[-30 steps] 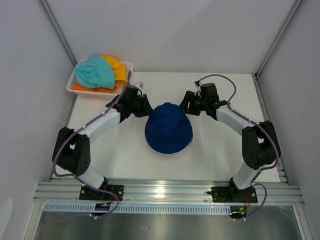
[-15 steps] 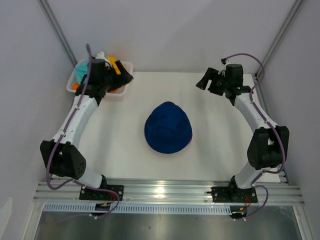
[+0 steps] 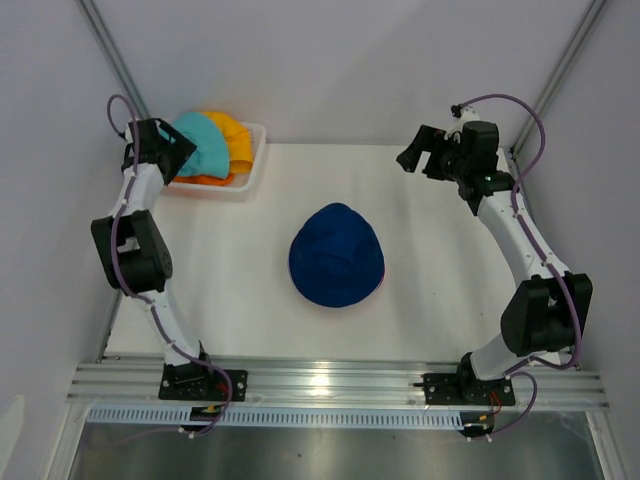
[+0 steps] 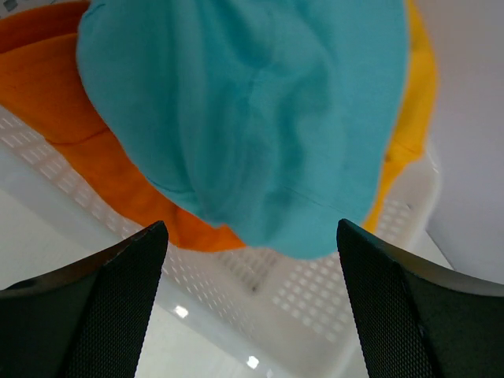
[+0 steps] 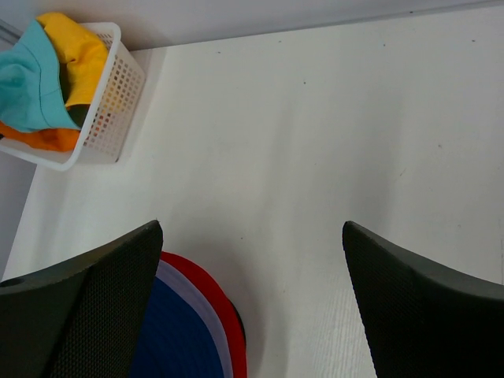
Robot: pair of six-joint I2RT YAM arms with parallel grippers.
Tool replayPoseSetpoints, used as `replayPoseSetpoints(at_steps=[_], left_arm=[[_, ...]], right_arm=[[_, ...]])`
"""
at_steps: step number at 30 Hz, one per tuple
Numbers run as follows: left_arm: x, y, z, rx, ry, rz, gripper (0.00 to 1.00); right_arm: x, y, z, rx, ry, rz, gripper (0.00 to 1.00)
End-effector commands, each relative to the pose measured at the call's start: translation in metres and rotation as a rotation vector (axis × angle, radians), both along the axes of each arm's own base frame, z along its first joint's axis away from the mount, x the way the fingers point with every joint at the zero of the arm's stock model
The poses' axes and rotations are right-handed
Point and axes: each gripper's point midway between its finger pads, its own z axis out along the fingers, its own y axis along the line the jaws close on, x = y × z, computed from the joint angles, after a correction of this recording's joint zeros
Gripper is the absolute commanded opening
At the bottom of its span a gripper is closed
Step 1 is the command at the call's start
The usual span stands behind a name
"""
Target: Stack the hats
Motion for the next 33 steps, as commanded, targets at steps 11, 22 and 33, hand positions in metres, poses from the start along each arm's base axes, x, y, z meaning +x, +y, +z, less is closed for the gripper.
replayPoseSetpoints(at_steps=[11,22,33], left_arm=[[0.071,0.053,-0.021,0.043,-0.021,0.174,0.75],[0.048,0.048,0.034,0.157,-0.074,0.089,0.01],[-0.080,-0.053,0.236,0.293,-0.279,-0.329,0.01]], right_arm=[[0.016,-0.007,0.005,0.005,-0.030,-0.041,0.99],[0.021,0.005,0.025,0.064,-0.061,0.002,1.00],[-0.018,0.022,0.095,0.223,-0.173,0.088,1.00]])
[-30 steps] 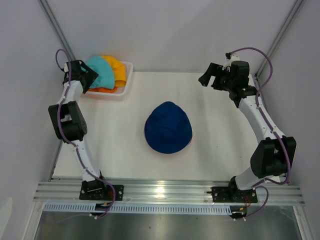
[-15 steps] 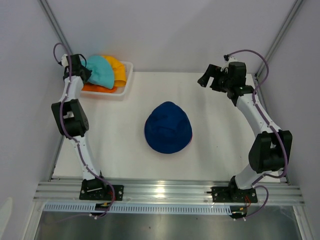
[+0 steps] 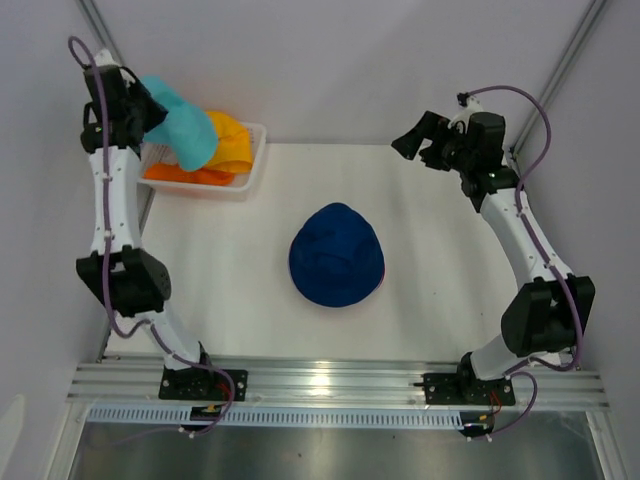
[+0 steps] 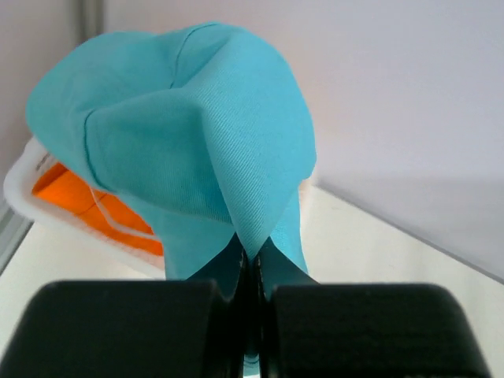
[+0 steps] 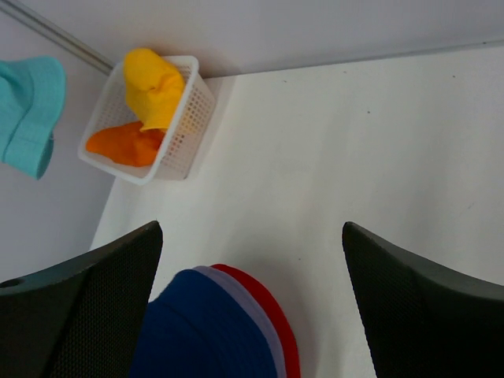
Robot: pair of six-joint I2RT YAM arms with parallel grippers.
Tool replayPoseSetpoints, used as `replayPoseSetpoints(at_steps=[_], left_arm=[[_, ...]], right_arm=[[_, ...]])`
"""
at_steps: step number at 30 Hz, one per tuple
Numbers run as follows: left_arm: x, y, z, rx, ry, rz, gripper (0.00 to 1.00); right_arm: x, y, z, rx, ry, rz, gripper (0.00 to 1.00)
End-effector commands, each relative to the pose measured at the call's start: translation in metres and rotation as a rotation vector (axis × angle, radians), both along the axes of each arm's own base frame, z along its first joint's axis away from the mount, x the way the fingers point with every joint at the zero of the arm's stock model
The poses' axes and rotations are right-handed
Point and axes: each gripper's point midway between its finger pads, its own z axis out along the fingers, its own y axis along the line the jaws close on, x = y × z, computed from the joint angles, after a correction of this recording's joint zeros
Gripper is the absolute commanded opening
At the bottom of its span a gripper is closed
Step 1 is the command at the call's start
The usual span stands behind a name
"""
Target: Stack the hats
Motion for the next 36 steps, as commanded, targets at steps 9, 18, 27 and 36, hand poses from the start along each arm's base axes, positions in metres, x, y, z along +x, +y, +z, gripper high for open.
replayPoseSetpoints(at_steps=[9,18,27,36], left_arm=[[-0.179,-0.208,0.131,0.110,-0.154,-0.725,0.01],[-0.253,-0.311,0.122,0.103,-0.156,-1.075,0.02],[-0.294,-0.382,0.052,0.192,0.020,-1.293,0.01],[-0.281,-0.378,0.008,0.384,0.139,-1.139,0.01]], right_arm=[[-0.087,0.016,0.062,0.230,-0.113,0.115,1.00],[-0.150,-0.003,0.053,0.253,-0.105,0.029,1.00],[-0.182,-0.006,0.038,0.295,-0.062,0.016,1.00],[-0.191,0.006,-0.007,0.347,0.068,0.071,1.00]])
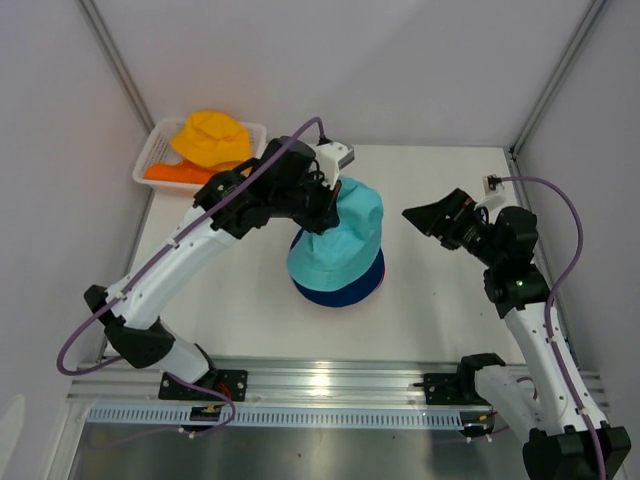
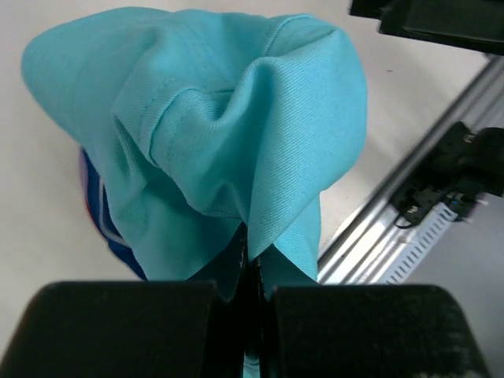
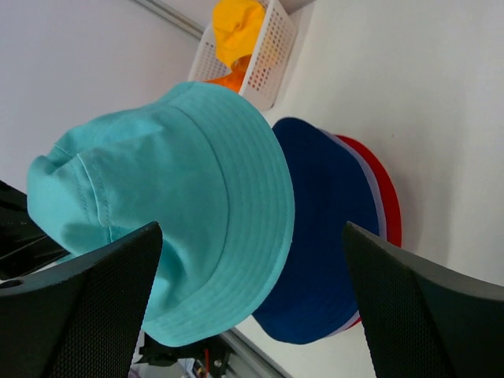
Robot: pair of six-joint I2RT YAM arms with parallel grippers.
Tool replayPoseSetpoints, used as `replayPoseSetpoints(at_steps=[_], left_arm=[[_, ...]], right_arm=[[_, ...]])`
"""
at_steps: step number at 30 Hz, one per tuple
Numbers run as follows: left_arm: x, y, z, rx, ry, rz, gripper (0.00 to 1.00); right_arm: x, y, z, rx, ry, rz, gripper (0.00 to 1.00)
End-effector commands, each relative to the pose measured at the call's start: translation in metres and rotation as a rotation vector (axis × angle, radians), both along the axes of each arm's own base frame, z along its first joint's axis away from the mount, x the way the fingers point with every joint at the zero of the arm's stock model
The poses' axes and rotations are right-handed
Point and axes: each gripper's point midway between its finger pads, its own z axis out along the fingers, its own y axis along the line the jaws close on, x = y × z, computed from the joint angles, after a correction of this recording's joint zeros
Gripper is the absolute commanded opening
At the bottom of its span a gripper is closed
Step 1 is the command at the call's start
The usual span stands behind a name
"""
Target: Stack the hats
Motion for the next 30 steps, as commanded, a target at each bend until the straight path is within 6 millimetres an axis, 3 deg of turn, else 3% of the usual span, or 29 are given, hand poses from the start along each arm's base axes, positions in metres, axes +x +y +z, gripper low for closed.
replayPoseSetpoints(at_steps=[1,5,9,13,15,19,21,22,25,30], left_arm=[[0.021,0.023,0.005,0.092,-0.123,0.150,0.01],[0.031,0.039,0.011,0.113,-0.186,0.248,0.01],[0.029,0.051,0.015,0.116,-0.208,0.282,0.01],[0.025,0.049,0.008,0.095,-0.192,0.271,0.06],[0.017,0.036,-0.005,0.065,-0.138,0.219,0.09],[0.007,0.018,-0.028,0.029,-0.041,0.170,0.23],[0.006,0.013,-0.029,0.011,-0.030,0.160,0.28],[0.006,0.014,-0.032,0.014,-0.027,0.162,0.36],[0.008,0.018,-0.026,0.000,-0.052,0.188,0.51],[0.012,0.030,-0.012,-0.018,-0.098,0.243,0.64]], right_arm=[[-0.005,0.007,-0.011,0.040,0.036,0.042,1.00],[-0.004,0.010,-0.029,0.060,0.080,0.049,1.00],[0.001,0.016,-0.031,0.058,0.075,0.068,0.99],[0.005,0.026,-0.029,0.064,0.056,0.102,0.99],[0.009,0.033,-0.028,0.068,0.035,0.121,1.00],[0.012,0.050,-0.030,0.085,0.042,0.165,1.00],[0.014,0.055,-0.032,0.094,0.043,0.177,0.99],[0.015,0.058,-0.033,0.097,0.048,0.184,0.99],[0.014,0.066,-0.037,0.098,0.060,0.197,0.97],[0.012,0.070,-0.049,0.104,0.092,0.181,0.91]])
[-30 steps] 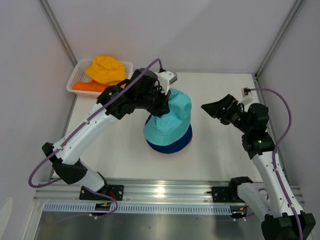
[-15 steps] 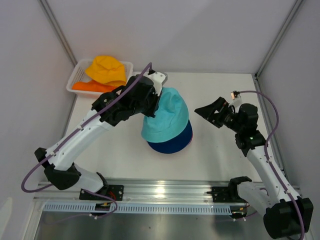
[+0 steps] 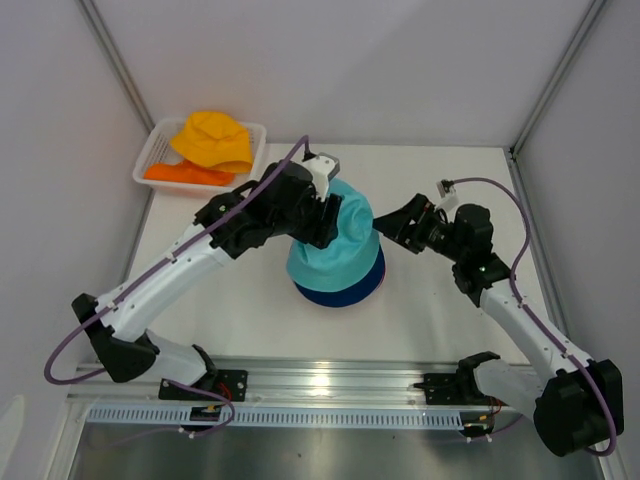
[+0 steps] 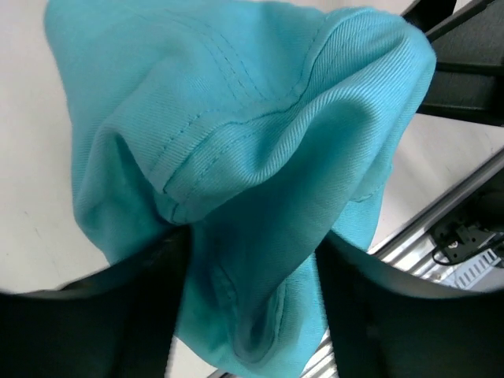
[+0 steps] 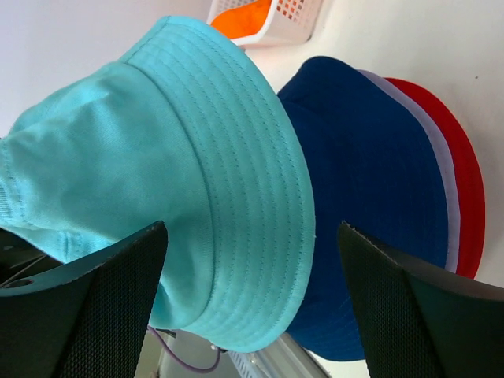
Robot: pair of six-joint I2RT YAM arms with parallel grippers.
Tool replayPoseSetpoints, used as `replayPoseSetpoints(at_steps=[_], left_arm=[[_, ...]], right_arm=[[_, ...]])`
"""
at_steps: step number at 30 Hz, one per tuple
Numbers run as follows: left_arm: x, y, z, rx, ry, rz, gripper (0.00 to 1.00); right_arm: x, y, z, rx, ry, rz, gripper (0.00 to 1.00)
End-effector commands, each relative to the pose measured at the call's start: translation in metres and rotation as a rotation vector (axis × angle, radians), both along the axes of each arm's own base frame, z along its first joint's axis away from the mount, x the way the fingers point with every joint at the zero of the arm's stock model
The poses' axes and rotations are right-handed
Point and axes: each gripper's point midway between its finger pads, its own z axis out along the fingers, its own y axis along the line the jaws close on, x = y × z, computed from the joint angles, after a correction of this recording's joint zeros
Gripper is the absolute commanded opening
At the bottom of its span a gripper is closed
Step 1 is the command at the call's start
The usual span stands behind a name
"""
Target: Stack the hats
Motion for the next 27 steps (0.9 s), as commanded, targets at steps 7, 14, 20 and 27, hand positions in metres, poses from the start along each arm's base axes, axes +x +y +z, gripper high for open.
replayPoseSetpoints(at_steps=[7,14,20,27], left_arm=[[0.001,0.023,0.064,-0.222,-0.097,0.139,0.98],[0.003,0.029,0.077,-0.368,-0.052,0.156,0.98],[0.001,0.005,0.053,-0.370,0.061,0.084,0.93],[0.017,0.011,0.023,-0.339,0.102,0.183,0.91]], right_arm=[[0.001,0.002,-0.010,0.029,0.000,-0.028,0.87],[-0.001,0.004,-0.014,0.087,-0.011,-0.025,0.82],[-0.003,0.005,-0.021,0.123,0.005,-0.019,0.75],[-0.004,0.005,-0.015,0.135,-0.014,-0.024,0.56]])
